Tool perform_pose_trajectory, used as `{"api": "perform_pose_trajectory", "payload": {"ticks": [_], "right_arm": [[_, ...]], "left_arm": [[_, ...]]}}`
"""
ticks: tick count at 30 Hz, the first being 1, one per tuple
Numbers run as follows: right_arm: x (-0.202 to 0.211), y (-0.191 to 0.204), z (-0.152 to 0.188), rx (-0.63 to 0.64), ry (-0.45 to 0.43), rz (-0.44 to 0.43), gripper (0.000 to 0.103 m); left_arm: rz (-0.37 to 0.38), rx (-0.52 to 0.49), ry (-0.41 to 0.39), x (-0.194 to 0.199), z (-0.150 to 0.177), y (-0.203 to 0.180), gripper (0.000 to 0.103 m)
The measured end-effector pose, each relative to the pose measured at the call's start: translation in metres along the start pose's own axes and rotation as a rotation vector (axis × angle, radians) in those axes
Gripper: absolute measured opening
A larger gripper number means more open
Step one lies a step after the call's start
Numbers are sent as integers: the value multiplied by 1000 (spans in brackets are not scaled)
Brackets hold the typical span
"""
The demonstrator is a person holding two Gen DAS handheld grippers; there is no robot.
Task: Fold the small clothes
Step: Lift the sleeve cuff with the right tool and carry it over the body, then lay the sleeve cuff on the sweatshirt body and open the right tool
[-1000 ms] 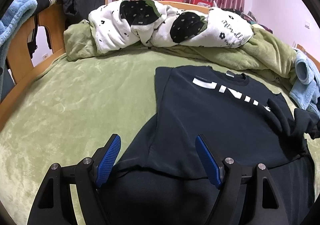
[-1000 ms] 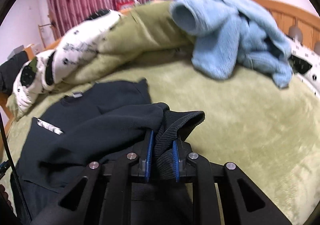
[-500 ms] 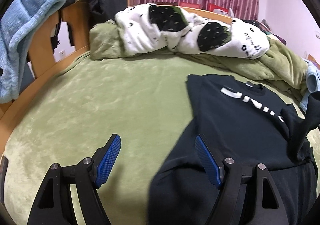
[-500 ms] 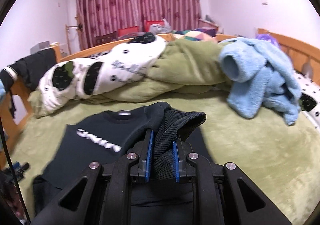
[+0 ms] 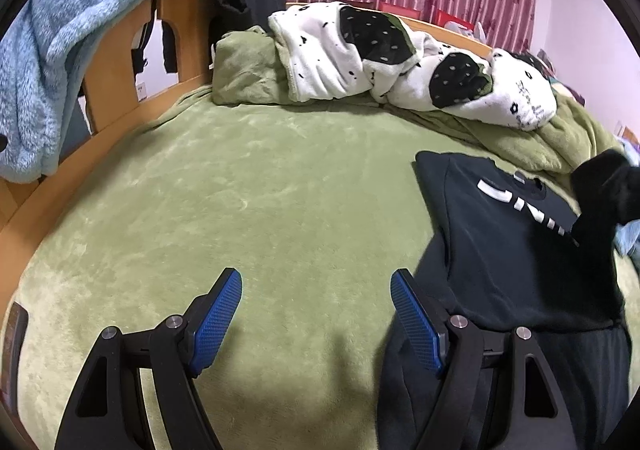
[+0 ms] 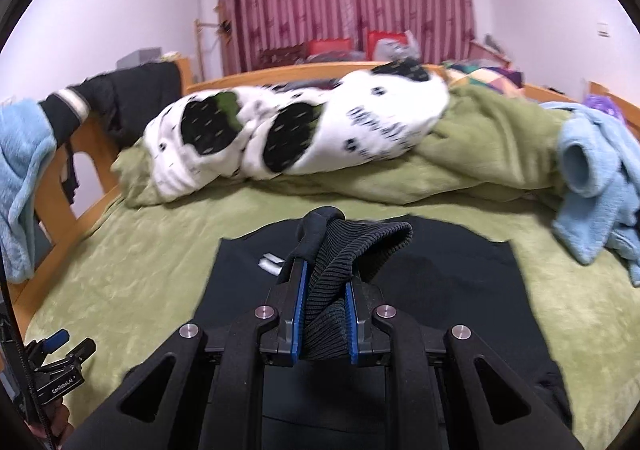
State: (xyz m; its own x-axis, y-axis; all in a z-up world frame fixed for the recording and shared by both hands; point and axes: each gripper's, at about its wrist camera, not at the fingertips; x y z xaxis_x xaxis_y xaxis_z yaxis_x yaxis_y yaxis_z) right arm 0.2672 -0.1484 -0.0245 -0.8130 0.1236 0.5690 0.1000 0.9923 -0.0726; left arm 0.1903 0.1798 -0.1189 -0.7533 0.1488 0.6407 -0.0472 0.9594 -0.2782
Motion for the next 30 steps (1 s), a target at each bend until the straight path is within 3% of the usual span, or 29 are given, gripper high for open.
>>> {"api": "perform_pose_trajectory", "payload": {"ticks": [3,5,9,13,15,22,26,30], "right_arm": [[-14,32,6,36,36,-34,17],[-26,50,16,66,68,-61,12],[-49,78,43,101,192,-188,16],[-42,79,52,138,146,-176,22],[-38,66,50,127,133,-173,31],[-26,-17,44,66,133,-86,32],[-16,-70,54,24,123,-22,32],[-11,-125,70,-45,116,43,32]], "left_arm": [[15,44,5,-2,-1,8,76],[31,55,23,-7,0,9,76],[23,24,37,-15,1,3,76],[41,6,46,-17,1,-6,76],[46,-6,46,-17,1,-12,76],[85,-51,60,-27,4,-41,75],[143,-89,80,-33,9,-64,75],[154,-138,95,-38,17,-84,75]]}}
Point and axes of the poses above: each gripper's, at about its wrist camera, not at the fingertips, and x roughly against the way its jaws point, y to its left, z to its underside, and after that the axes turned 15 degrees about z, right-handed
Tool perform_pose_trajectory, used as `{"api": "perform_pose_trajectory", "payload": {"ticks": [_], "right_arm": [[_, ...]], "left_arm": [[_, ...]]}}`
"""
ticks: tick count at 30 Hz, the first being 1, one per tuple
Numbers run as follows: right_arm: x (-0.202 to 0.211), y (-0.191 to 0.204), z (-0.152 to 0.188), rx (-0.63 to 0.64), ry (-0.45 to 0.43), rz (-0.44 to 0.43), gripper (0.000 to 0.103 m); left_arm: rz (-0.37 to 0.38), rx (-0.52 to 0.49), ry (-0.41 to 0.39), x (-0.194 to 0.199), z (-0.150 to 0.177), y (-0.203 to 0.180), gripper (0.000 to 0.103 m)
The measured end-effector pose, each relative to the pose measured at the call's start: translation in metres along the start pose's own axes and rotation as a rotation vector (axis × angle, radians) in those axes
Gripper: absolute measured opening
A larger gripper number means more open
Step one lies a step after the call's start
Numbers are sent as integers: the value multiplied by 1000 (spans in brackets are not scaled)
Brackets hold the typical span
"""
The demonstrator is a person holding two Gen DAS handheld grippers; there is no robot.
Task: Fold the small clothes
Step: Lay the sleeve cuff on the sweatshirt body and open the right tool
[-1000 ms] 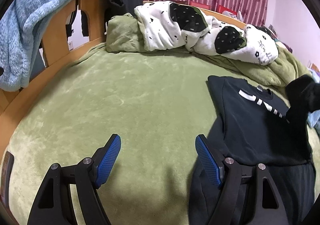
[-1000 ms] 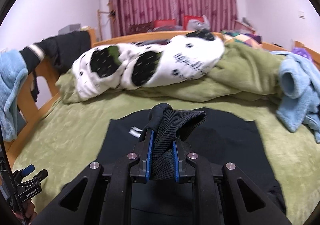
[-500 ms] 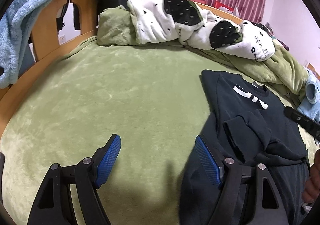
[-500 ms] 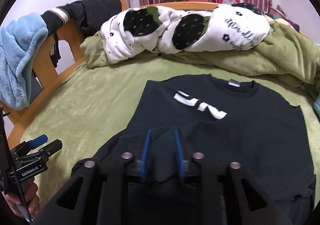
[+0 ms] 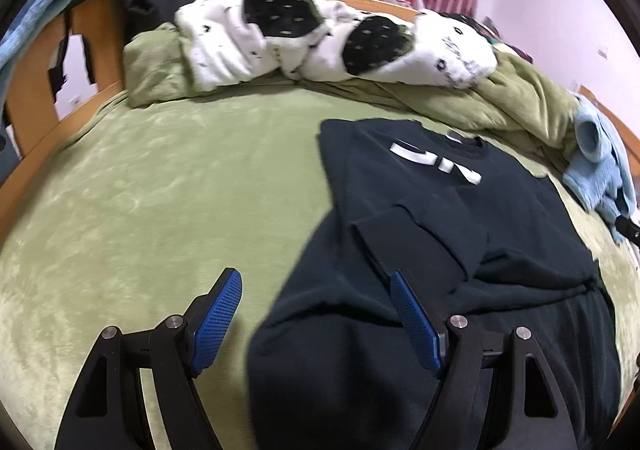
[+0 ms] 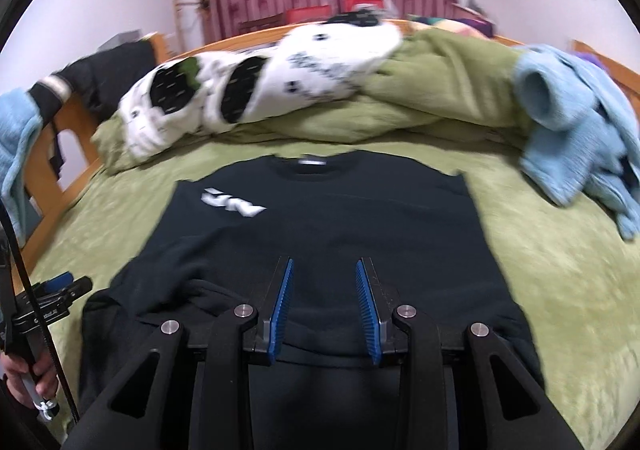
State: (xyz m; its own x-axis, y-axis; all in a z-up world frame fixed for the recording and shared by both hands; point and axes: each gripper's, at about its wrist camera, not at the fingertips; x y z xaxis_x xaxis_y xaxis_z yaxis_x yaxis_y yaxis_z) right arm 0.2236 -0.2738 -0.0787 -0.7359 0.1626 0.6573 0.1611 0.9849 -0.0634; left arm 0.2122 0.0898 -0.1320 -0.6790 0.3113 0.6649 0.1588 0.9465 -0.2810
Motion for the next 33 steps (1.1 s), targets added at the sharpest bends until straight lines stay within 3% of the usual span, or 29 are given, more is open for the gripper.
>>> {"api": "perform_pose_trajectory", "payload": {"ticks": [6,13,20,27,31,32,33], "right_arm": [[-16,-65,16,-93,8,70,32],[-41,-100,30,-107,17,121,32],[-66,-113,33,-89,33,142,32],[-71,-115,35,-88,43,138,32],[-73,-114,37,-83,46,144,32],[-74,-114,37,-85,48,142,32],[-75,-114,37,-86,52,141,32]], "left_arm": [[-9,-29,8,-12,10,-18,71],[14,-4,28,-28,5,-28,67],[-17,-32,86,-63,-1,-44,54],[-26,20,150,-89,2,-40,56],[-40,15,139,-92,3,-43,56],[-44,11,136,-92,2,-44,53],[-35,5,131,-92,2,-46,42]]}}
Point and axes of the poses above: each gripper's, at about its wrist camera, not at the fingertips, and x roughly against the way its jaws point, y to its left, z to its underside, and after that the axes turned 15 degrees about z, right-handed
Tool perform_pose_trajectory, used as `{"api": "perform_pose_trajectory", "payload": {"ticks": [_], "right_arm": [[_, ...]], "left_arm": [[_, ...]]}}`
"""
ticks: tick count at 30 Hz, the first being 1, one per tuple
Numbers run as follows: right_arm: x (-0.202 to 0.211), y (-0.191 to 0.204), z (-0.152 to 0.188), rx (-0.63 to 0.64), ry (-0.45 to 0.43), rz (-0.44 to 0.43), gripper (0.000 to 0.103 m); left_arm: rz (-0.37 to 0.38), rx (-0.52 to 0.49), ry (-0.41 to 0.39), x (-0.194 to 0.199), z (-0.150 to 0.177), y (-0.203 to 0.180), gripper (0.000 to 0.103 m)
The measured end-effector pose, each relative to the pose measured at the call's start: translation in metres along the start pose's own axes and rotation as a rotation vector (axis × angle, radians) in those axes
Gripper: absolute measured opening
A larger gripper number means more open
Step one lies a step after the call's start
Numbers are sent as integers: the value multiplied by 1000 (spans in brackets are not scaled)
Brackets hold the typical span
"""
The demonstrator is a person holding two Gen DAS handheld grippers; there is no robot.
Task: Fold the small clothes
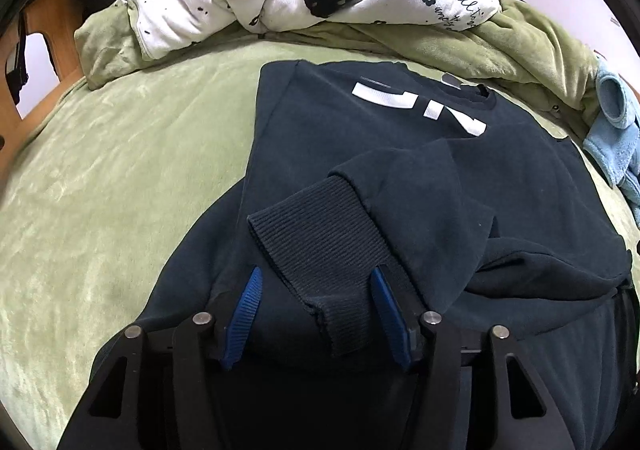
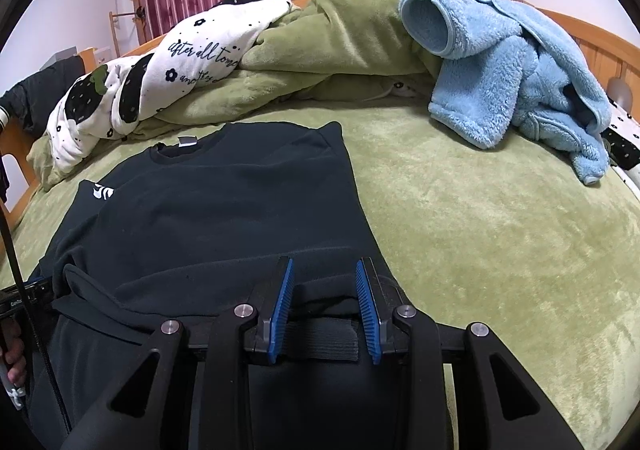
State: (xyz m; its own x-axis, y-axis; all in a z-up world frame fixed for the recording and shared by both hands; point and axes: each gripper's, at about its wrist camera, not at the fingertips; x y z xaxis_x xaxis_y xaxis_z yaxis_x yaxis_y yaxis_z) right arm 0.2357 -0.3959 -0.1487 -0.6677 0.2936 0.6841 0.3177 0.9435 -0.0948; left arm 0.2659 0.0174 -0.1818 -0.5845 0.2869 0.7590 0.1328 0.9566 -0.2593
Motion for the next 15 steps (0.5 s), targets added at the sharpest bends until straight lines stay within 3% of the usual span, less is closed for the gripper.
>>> {"api": "perform_pose_trajectory", "payload": {"ticks": [1,2,3,4,15], "right_arm": [[-1,0,0,-1,1,0,32],[-1,1,0,-2,1,0,32],[-2,2,1,-1,3,0,32],[-3,3,1,1,4,0,32],[-5,3,2,-16,-1,1,32]], "left_arm": [[3,-7,-2,1,0,-2,38],[-27,-21,-12,2,-1,-5,25],[-65,-37,-25,3,-2,-7,5],[-91,-53,-30,4,-3,-8,6],[-87,2,-138,46,-21,25,4]]}}
Point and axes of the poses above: each gripper's, at about its wrist camera, not at the fingertips, and x roughly against the way its jaws point, y to its left, z to its underside, and after that the axes turned 15 degrees about z, right-handed
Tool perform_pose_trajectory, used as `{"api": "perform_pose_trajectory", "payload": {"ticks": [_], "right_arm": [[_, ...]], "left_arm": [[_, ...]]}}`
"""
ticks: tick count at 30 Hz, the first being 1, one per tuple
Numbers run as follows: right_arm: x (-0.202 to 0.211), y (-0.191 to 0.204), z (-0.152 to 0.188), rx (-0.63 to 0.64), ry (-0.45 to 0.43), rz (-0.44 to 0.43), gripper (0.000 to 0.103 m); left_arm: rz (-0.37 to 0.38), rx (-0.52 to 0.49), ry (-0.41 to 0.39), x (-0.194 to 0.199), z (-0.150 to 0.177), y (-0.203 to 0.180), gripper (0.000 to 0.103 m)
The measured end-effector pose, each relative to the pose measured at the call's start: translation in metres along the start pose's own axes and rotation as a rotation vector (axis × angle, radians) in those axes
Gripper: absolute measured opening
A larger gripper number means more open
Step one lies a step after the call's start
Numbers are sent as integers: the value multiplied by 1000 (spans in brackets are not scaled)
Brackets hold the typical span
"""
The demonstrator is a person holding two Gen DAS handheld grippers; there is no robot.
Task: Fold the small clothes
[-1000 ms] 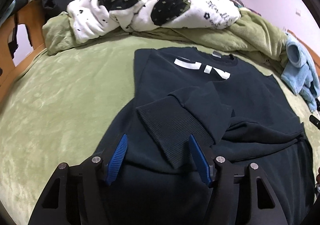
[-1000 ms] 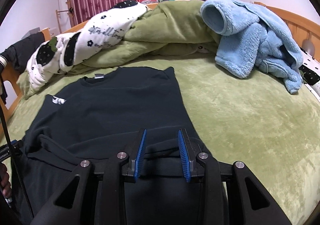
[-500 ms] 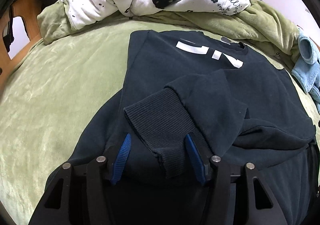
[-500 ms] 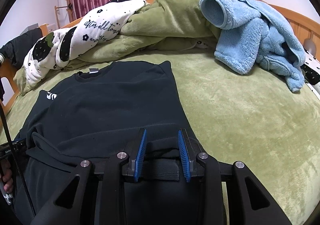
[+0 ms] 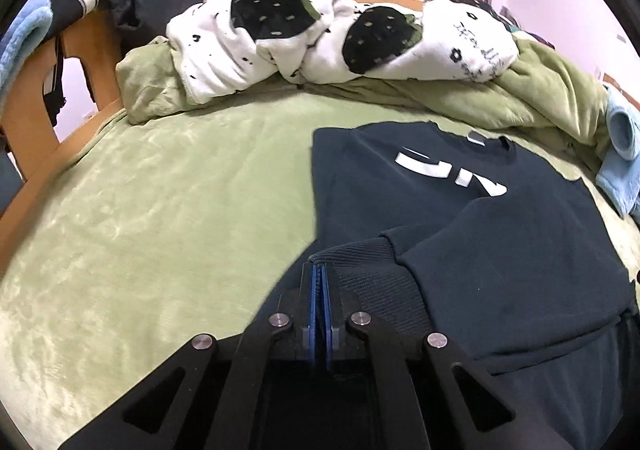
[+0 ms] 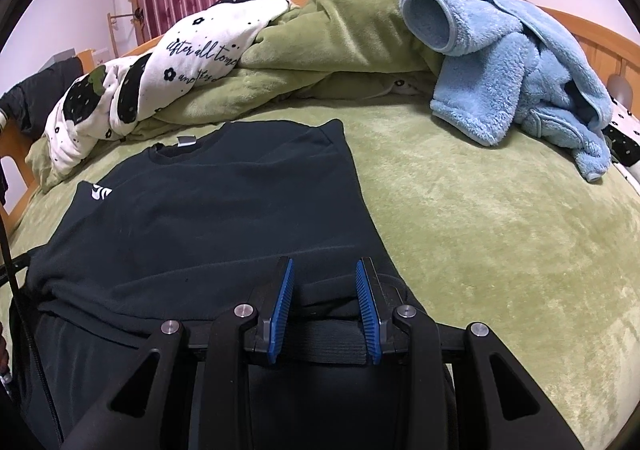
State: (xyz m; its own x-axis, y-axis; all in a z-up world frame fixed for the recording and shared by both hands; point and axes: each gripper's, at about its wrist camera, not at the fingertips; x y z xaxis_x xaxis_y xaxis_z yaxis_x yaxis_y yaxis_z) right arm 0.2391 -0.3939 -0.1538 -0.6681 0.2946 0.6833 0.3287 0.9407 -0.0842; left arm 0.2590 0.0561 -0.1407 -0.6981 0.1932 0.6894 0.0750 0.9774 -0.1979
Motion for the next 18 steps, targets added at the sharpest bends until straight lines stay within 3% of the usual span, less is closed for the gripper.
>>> {"api": "perform_pose_trajectory", "payload": {"ticks": [6,11,18], "right_arm": [[-10,-1,2,-12,30,19,32],[-26,5,10,36,91,90,32],[-18,-1,9,32,65,80,35]], "left_arm": [[-30,-29,22,-10,9,-3,4],[-16,-16,63,-18,17,-1,5],[5,2,67,-14,17,2,8]]}}
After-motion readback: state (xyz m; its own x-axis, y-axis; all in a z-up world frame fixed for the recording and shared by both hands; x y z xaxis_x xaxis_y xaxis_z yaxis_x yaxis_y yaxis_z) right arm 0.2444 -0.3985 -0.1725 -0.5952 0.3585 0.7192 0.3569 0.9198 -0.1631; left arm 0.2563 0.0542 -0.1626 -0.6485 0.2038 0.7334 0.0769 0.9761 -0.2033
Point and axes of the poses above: each gripper's, at about its wrist camera, not at the fingertips, and x roughly against the way its jaws point, y to its left, z to its underside, and after that the axes turned 15 degrees about z, right-handed
